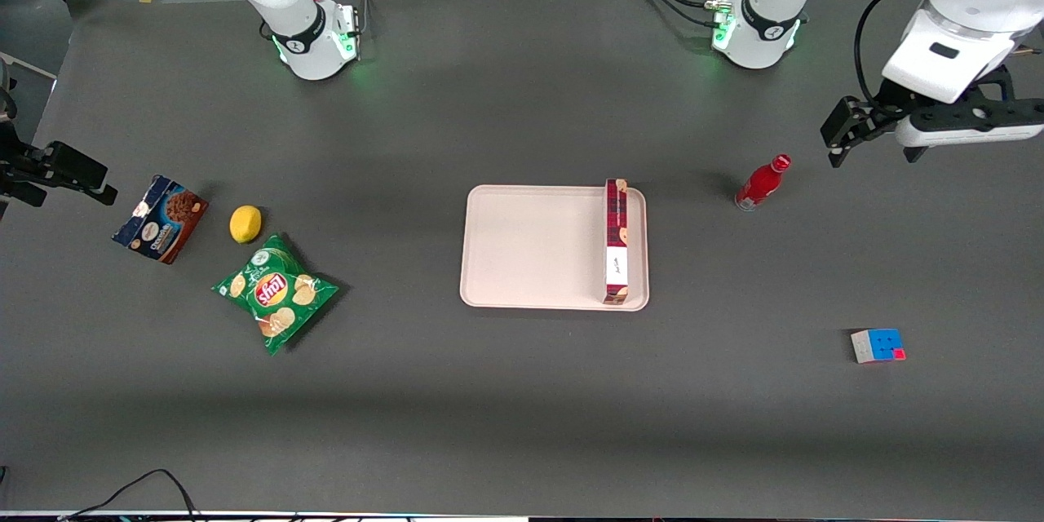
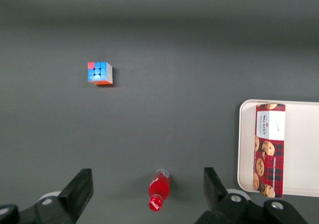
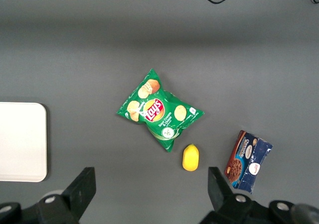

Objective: Place red cookie box on tray

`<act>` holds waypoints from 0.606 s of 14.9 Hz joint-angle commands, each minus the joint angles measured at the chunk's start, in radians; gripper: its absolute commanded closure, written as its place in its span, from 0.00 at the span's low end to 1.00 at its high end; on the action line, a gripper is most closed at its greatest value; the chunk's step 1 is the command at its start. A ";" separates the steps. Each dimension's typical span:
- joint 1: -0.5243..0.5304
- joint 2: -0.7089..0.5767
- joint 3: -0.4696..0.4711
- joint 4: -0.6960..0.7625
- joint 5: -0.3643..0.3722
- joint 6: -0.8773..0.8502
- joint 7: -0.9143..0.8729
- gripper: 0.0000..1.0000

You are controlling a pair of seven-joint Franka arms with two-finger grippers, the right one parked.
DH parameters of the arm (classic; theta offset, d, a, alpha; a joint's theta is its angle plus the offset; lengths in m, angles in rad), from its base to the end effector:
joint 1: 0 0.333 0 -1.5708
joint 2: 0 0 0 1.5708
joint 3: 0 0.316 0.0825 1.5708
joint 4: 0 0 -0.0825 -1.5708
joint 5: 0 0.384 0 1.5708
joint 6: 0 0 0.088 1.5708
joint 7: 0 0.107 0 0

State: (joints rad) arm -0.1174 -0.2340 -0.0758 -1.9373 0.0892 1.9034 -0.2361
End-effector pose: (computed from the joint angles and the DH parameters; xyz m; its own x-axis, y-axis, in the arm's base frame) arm 0.4973 -0.0945 0.6032 0.9764 0.0157 0.2156 0.0287 -0.9980 -0.0569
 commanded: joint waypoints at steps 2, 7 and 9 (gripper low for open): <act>-0.025 0.076 0.005 0.084 -0.026 0.032 0.011 0.00; -0.025 0.104 -0.002 0.104 -0.075 0.033 0.032 0.00; -0.022 0.137 0.004 0.125 -0.120 0.033 0.044 0.00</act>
State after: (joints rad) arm -0.1357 -0.1438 -0.0844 -1.8564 0.0214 1.9423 -0.2265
